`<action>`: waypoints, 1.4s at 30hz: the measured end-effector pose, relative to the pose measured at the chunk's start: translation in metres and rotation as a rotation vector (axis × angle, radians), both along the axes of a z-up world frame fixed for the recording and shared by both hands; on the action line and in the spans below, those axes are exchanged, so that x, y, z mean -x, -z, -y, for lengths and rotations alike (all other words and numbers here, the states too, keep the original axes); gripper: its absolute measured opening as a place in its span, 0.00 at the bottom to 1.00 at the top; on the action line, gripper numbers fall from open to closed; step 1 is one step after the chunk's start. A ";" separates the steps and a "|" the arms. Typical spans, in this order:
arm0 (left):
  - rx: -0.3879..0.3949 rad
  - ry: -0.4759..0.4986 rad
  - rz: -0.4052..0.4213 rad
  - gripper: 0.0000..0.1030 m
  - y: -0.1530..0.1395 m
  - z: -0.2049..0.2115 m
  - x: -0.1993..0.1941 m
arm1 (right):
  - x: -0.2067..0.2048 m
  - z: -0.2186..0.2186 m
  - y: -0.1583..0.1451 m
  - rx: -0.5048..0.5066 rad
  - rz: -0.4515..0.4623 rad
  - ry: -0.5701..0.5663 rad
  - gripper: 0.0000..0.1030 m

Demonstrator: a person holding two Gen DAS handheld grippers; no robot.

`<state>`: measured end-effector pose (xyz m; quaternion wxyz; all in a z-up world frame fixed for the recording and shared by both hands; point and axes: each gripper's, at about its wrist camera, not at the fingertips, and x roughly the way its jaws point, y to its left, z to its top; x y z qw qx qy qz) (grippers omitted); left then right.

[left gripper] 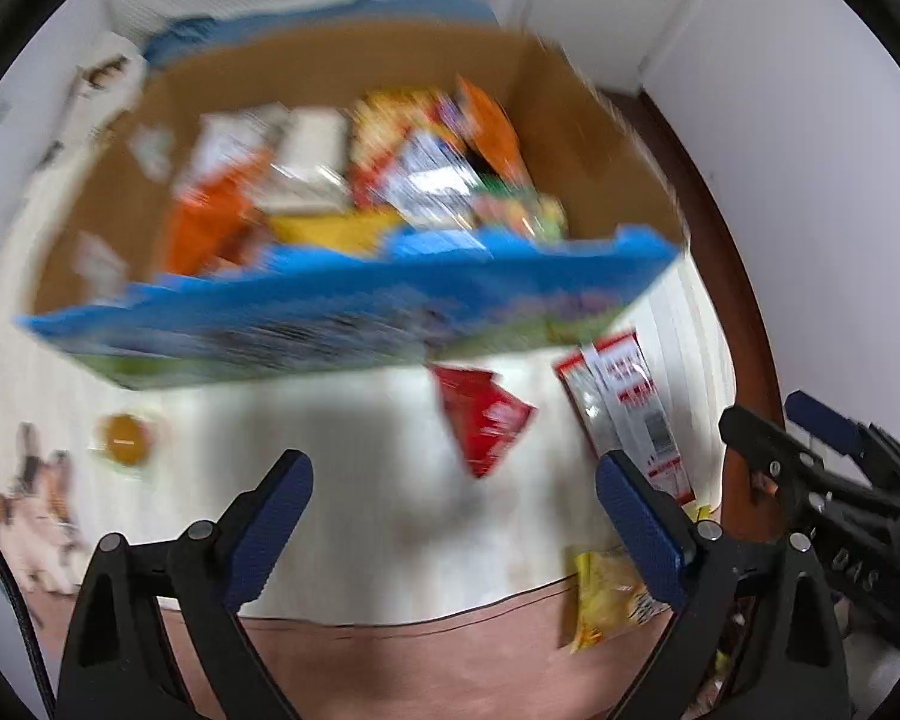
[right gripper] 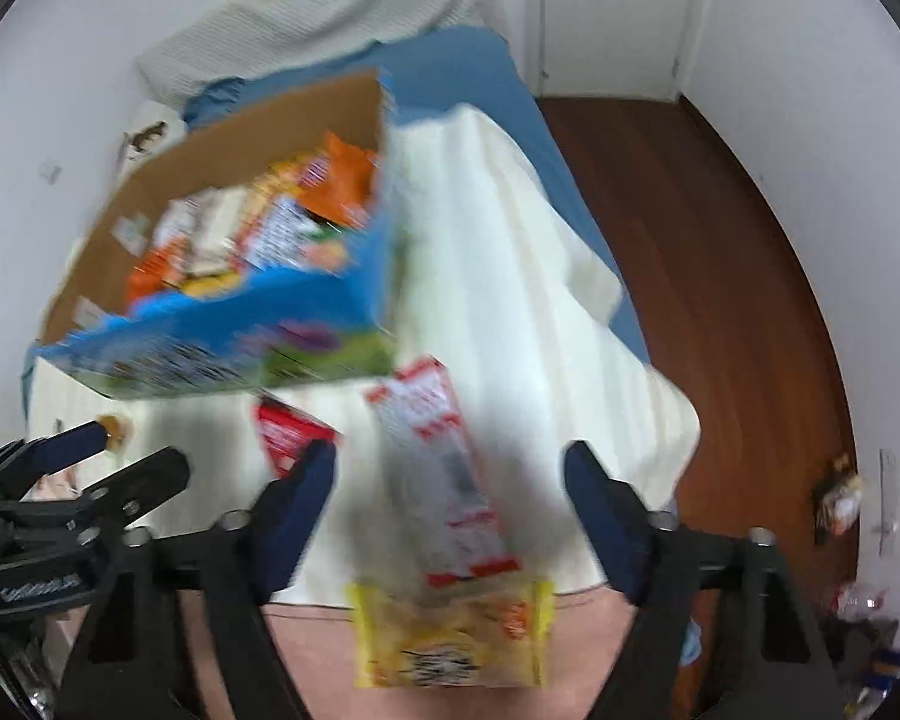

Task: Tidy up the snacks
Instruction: 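Move both tools back toward the snacks on the bed, then grasp the small red packet with the left gripper while the right grasps the red-white stick pack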

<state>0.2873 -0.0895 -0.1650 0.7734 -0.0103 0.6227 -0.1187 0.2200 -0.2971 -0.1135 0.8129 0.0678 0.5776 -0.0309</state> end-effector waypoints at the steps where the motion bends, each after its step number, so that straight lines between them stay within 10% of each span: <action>1: 0.002 0.009 -0.032 0.93 0.013 0.010 -0.005 | 0.001 0.007 0.007 -0.011 -0.013 0.011 0.74; 5: -0.010 0.008 -0.106 0.87 0.054 0.035 -0.023 | 0.002 0.021 0.027 -0.028 -0.045 0.026 0.74; 10: -0.035 -0.012 -0.141 0.39 0.085 0.043 -0.030 | -0.012 0.017 0.048 -0.054 -0.075 0.001 0.75; 21: -0.147 -0.017 -0.089 0.38 0.076 -0.028 0.022 | -0.045 -0.055 0.110 0.111 -0.198 -0.178 0.72; 23: -0.139 -0.035 -0.101 0.38 0.076 -0.042 0.028 | -0.044 -0.066 0.112 0.091 -0.202 -0.192 0.58; 31: -0.139 -0.092 -0.168 0.38 0.083 -0.095 0.059 | -0.023 -0.134 0.128 -0.065 -0.316 -0.255 0.57; 39: 0.002 -0.216 -0.230 0.38 0.084 -0.144 0.074 | 0.008 -0.142 0.129 -0.138 -0.340 -0.197 0.57; 42: 0.079 -0.246 -0.220 0.54 0.068 -0.144 0.071 | 0.010 -0.132 0.133 -0.153 -0.336 -0.164 0.58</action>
